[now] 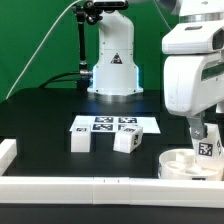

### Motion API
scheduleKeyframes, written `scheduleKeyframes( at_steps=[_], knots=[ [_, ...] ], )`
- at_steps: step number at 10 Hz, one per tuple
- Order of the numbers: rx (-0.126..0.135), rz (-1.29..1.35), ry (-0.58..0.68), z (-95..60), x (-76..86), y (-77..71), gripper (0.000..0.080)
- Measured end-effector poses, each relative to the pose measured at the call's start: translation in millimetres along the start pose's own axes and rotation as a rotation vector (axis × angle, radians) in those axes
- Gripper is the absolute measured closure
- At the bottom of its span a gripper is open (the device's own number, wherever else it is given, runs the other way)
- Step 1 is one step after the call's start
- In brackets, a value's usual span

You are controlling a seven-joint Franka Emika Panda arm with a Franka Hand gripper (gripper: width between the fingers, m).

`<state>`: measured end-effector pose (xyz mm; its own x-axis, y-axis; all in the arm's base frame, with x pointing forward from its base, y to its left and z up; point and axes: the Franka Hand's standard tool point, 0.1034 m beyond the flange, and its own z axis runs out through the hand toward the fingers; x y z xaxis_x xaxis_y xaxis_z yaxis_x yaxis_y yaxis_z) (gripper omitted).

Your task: Assemble stool

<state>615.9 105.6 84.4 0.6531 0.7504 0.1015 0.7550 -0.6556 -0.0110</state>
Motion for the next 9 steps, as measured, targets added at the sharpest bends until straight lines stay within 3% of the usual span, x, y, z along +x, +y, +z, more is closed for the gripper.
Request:
scheduleKeyframes(
  at_steps=[2, 3, 7, 9],
  knots=[
    [0.000, 0.001, -0.001, 0.4, -0.5, 0.3, 0.0414],
    [0.000, 0.001, -0.001, 0.4, -0.6, 0.5, 0.0464],
    [0.004, 0.079, 0.002, 0.7, -1.8, 1.2, 0.0464],
    [0.018, 0.396, 0.008, 1.0, -4.1, 1.2, 0.0464]
  ],
)
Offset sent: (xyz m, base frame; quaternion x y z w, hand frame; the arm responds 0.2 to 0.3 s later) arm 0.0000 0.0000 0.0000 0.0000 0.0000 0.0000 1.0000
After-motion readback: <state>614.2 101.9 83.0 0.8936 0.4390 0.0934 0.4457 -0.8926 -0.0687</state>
